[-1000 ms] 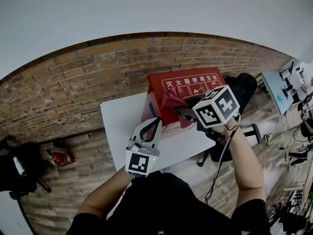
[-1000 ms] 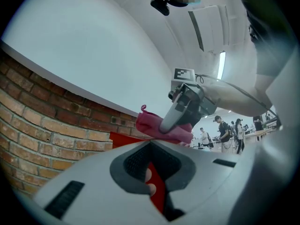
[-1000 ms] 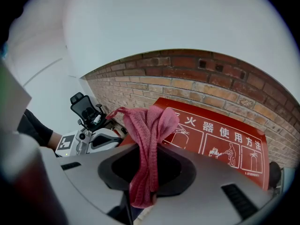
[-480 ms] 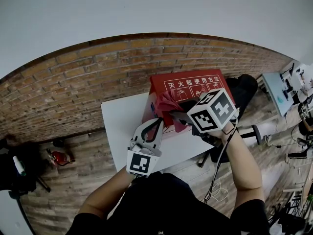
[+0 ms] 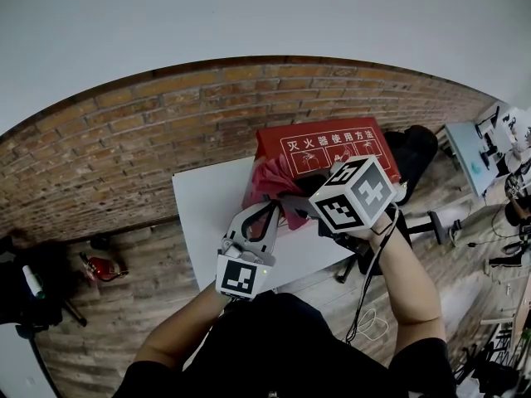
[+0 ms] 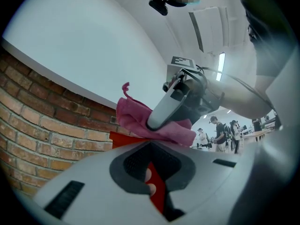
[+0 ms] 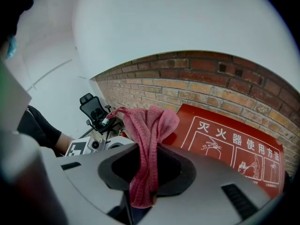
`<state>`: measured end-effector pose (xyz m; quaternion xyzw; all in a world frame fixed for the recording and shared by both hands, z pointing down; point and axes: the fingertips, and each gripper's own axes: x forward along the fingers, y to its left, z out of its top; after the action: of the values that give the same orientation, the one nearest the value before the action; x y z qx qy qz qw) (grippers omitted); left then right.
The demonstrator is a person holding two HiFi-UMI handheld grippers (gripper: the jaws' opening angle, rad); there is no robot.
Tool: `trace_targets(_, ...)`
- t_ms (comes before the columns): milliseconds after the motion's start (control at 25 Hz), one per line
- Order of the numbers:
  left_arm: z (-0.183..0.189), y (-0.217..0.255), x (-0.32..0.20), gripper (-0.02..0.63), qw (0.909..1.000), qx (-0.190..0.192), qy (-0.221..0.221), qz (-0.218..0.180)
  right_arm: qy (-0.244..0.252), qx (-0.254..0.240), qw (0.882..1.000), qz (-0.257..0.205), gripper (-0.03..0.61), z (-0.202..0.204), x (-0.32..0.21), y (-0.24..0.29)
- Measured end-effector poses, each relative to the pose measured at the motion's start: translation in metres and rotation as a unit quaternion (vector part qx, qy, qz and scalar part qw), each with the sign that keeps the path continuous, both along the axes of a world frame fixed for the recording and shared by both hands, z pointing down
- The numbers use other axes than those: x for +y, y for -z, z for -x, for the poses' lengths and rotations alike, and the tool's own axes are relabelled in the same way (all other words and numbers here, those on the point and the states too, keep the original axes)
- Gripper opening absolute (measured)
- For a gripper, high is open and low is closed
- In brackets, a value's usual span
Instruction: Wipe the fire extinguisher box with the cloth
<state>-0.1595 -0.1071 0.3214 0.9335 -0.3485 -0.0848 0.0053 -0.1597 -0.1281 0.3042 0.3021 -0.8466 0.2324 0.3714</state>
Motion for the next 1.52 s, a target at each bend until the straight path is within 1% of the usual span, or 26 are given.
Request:
trace_targets(240, 0.004, 0.001, 0.002, 0.032, 1.0, -0.004, -0.003, -0.005, -0.006, -0.008, 1.0, -0.009, 0.1, 0.008, 0.0, 0.004)
trace_targets(440, 0.017, -0.001, 0.005, 0.032, 1.0, -0.008, 0.003, -0.002, -0.014, -0.029, 0.999, -0.018, 0.1, 0.014, -0.001, 0.008)
trace_targets(600, 0.03, -0.006, 0.007, 0.032, 0.9998, -0.014, 0.012, 0.0, -0.025, -0.059, 0.997, -0.032, 0.1, 0.018, -0.003, 0.013)
trace_targets(720, 0.041, -0.009, 0.009, 0.032, 0.9996, -0.021, 0.018, 0.002, -0.041, -0.099, 0.993, -0.045, 0.1, 0.02, -0.006, 0.023)
trace_targets(800, 0.048, -0.01, 0.011, 0.032, 0.9995, -0.023, 0.022, 0.003, -0.052, -0.13, 0.988, -0.062, 0.1, 0.02, -0.008, 0.032)
trace_targets(920, 0.055, -0.01, 0.014, 0.032, 0.9994, -0.026, 0.024, 0.003, -0.069, -0.19, 0.975, -0.096, 0.1, 0.014, -0.009, 0.048)
trace_targets(1120, 0.061, -0.01, 0.021, 0.032, 0.9993, -0.027, 0.024, 0.005, -0.103, -0.293, 0.94, -0.14, 0.1, -0.008, -0.003, 0.072)
trace_targets(1280, 0.059, -0.005, 0.029, 0.032, 0.9994, -0.03, 0.018, -0.002, -0.117, -0.35, 0.915, -0.163, 0.1, -0.031, 0.011, 0.086)
trace_targets(1360, 0.055, 0.0, 0.034, 0.032, 0.9995, -0.029, 0.014, -0.005, -0.125, -0.38, 0.9, -0.171, 0.1, -0.045, 0.019, 0.093)
trace_targets(1520, 0.049, 0.016, 0.041, 0.032, 0.9991, -0.03, 0.014, -0.026, -0.135, -0.433, 0.873, -0.178, 0.1, -0.077, 0.033, 0.105)
